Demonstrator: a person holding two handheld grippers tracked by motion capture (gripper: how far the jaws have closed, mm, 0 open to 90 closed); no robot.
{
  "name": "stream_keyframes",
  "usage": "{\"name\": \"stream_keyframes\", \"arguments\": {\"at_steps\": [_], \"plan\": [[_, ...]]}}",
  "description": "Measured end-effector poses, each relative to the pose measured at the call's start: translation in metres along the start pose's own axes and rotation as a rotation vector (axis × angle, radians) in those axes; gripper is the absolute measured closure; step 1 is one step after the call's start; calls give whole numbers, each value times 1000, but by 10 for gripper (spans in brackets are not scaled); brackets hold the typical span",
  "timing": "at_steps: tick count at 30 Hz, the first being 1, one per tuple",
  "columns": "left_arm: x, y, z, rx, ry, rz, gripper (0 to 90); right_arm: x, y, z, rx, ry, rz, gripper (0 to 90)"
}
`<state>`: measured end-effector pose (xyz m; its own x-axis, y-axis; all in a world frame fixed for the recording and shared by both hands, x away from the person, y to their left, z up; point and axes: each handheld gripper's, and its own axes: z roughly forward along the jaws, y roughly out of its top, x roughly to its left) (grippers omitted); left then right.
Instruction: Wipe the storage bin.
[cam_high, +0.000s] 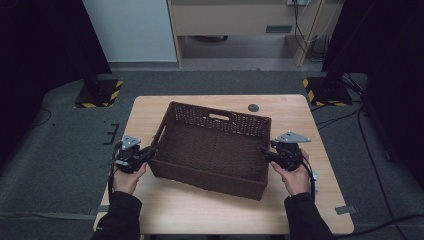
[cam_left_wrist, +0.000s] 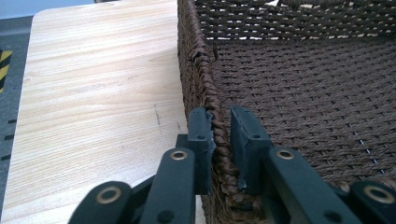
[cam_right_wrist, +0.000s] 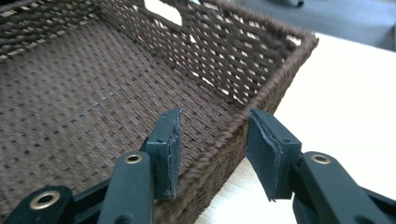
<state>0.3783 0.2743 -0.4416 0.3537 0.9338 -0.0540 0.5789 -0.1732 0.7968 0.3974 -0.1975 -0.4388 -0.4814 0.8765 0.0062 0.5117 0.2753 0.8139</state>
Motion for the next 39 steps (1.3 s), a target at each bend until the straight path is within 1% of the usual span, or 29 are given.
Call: {"name": "stream_keyframes", "arguments": {"at_steps": [1,2,3,4,5,6,8,9,11,12,14,17,20,21,22,23,24,25,26,27,29,30,32,33,34,36,37,39], "plan": [[0,0,-1,-3,6,-1,742,-1,-1,2,0,-1,5,528],[0,0,-3,-7,5,-2,726,-1,-3,2,-14,4,14,533],[0,0,-5,-15,1,-7,716,-1,-4,2,-17,9,28,535],[0,0,-10,-20,-8,-8,701,-2,-6,1,-23,24,44,532],[0,0,-10,-20,-8,-8,693,-2,-6,1,-23,24,44,532],[-2,0,-13,-21,-17,-6,686,-3,-8,-1,-16,41,62,527],[-5,-1,-18,-35,-20,-5,682,-2,-8,-3,-13,44,68,524],[-7,-1,-20,-40,-11,-1,671,-2,-9,-5,-7,50,64,520],[-10,-2,-24,-44,14,16,651,0,-11,-10,1,56,72,514],[-11,-2,-26,-47,13,17,650,1,-11,-11,4,61,74,511],[-10,-2,-30,-50,18,14,647,3,-12,-14,11,63,75,506],[-9,-4,-35,-48,2,-20,650,5,-12,-17,22,63,72,500],[-10,-8,-39,-43,-16,-32,648,7,-13,-19,27,65,72,497],[-11,-9,-38,-45,-27,-35,644,7,-13,-19,25,63,71,495],[-14,-9,-36,-36,-28,-25,638,8,-13,-20,28,60,62,493],[-14,-9,-36,-36,-28,-25,637,8,-13,-20,28,60,62,493],[-16,-9,-33,-30,-25,-17,637,9,-13,-20,28,60,61,492],[-17,-10,-31,-35,-14,-4,618,9,-12,-21,23,62,56,499],[-17,-10,-31,-37,-12,0,618,9,-12,-21,23,62,56,499],[-16,-9,-30,-38,-16,-1,614,8,-11,-22,17,57,41,507],[-13,-9,-28,-47,-21,-3,613,7,-9,-24,-25,30,35,477],[-12,-9,-27,-51,-23,-3,601,4,-7,-24,-54,13,36,445],[-12,-8,-23,-53,-9,3,593,3,-7,-23,-60,4,38,441],[-12,-7,-21,-53,-4,-1,594,1,-7,-20,-57,-3,29,434],[-11,-6,-20,-53,-4,-4,594,0,-8,-17,-48,-4,31,433],[-9,-6,-18,-51,-7,-11,592,-1,-9,-11,-40,0,33,425],[-9,-6,-18,-48,-11,-14,586,-2,-11,-7,-31,7,34,392],[-8,-6,-19,-42,-24,-22,573,-2,-11,-6,-26,12,34,386]]}}
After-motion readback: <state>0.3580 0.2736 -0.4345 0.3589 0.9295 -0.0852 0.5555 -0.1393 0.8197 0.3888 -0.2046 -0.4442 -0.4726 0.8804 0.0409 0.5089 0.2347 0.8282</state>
